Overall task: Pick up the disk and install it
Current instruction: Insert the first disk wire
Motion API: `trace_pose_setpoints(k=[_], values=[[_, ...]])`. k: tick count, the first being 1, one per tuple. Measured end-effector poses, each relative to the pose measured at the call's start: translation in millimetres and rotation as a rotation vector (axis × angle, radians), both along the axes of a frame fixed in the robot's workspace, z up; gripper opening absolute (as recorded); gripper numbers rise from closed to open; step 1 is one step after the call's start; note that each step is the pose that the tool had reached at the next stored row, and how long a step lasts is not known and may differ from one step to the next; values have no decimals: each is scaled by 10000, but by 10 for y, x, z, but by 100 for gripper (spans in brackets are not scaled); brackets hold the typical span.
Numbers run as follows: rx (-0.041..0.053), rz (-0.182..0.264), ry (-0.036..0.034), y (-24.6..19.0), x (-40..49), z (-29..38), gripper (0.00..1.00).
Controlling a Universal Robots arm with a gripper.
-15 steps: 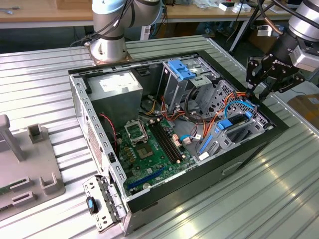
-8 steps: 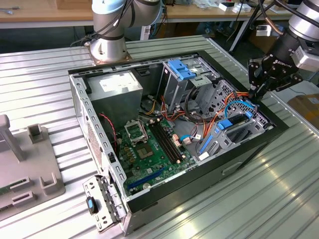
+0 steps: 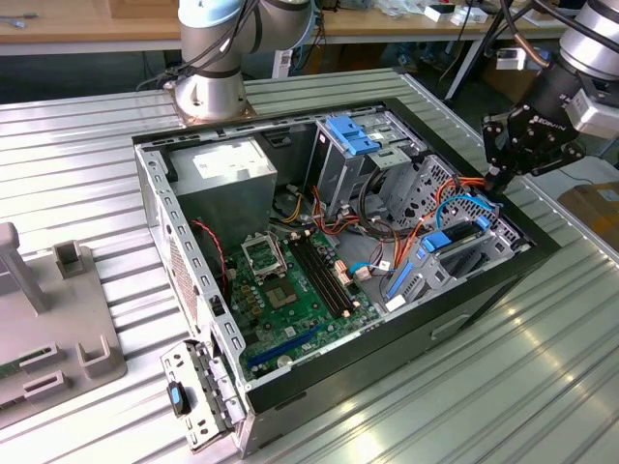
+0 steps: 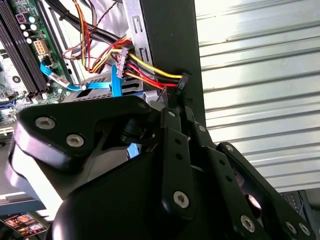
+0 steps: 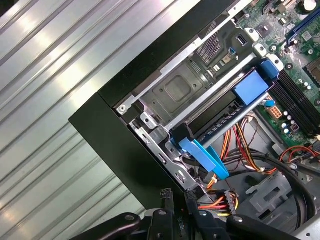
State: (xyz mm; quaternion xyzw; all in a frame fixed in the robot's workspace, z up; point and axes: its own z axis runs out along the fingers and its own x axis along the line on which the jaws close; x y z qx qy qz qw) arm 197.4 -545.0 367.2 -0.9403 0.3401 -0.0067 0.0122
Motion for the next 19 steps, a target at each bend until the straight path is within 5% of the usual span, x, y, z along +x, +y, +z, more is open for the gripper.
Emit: trace_pose_setpoints(k=[10, 12, 19], values=[[32, 0, 0, -2, 1, -1, 16], [106, 0, -7, -46, -10, -1, 16], [115, 0, -129, -122, -151, -1, 16]])
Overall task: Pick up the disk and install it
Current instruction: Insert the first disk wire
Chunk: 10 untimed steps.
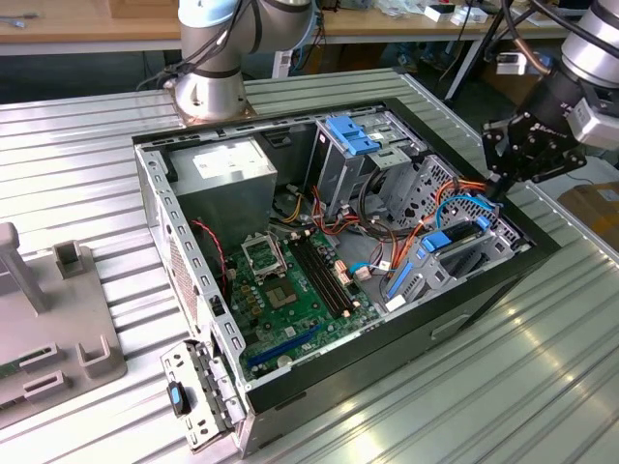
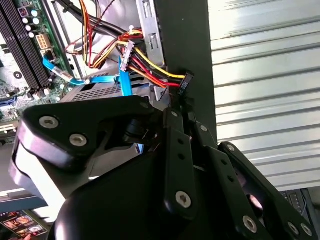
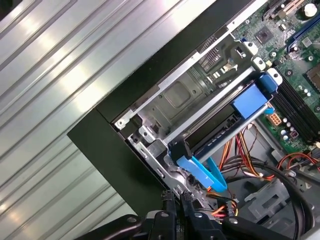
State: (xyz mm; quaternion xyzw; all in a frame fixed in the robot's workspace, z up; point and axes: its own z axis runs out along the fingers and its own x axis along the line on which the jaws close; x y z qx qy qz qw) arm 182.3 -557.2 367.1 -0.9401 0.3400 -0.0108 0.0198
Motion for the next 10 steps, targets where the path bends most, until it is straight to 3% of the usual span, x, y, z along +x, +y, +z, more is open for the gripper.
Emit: trace_pose_setpoints(k=[4, 5, 7, 10], values=[[-1, 0, -112, -20, -139, 0, 16], [0, 1, -184, -29, -240, 0, 16], [-39, -39, -215, -40, -399, 0, 16], [-47, -58, -220, -42, -483, -3, 16]])
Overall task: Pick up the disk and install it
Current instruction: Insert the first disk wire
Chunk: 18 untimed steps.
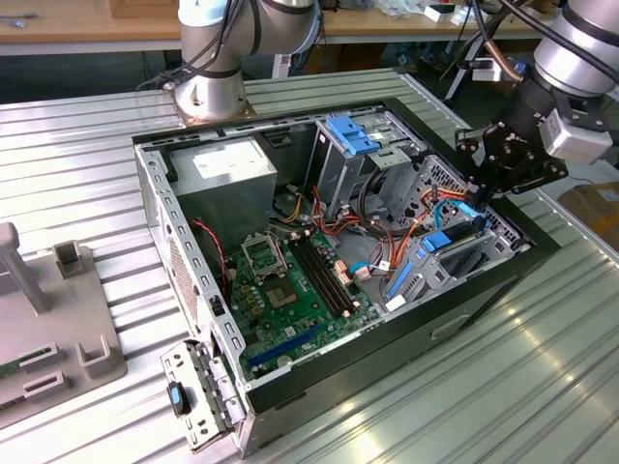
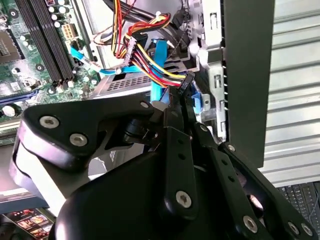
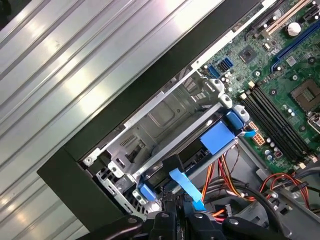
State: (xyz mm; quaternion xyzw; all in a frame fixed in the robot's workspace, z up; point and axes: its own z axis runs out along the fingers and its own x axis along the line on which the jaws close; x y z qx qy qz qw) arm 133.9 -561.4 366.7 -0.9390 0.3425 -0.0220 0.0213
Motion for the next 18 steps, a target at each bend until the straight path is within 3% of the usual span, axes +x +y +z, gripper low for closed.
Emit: trace_pose_setpoints(k=[4, 9, 12, 18], values=[[-22, -332, 0, 0, -52, -16, 16], [-23, -445, -2, -3, -139, -30, 16], [-23, -1368, -1, -3, -139, -50, 16], [-24, -2591, 0, -3, -139, -73, 16]])
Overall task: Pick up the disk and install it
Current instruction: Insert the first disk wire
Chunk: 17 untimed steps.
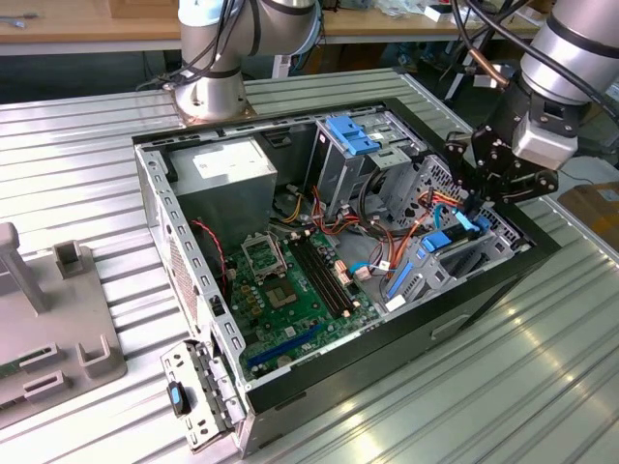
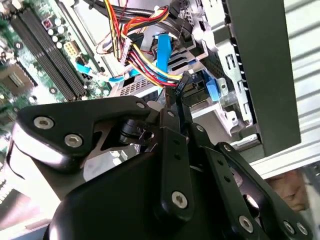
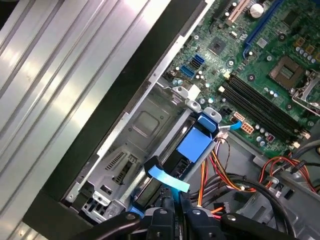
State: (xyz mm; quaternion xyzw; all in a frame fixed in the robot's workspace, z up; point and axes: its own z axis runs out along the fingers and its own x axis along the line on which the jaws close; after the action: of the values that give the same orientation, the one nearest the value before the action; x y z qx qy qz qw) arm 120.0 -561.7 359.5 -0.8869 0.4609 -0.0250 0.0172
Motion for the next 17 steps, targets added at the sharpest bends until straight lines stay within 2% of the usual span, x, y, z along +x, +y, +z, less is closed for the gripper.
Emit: trace_pose_setpoints(k=[2, 7, 17], values=[[0, -604, 0, 0, 0, -9, 16], [0, -691, 0, 0, -2, -11, 16], [0, -3073, 0, 0, -2, -52, 16]])
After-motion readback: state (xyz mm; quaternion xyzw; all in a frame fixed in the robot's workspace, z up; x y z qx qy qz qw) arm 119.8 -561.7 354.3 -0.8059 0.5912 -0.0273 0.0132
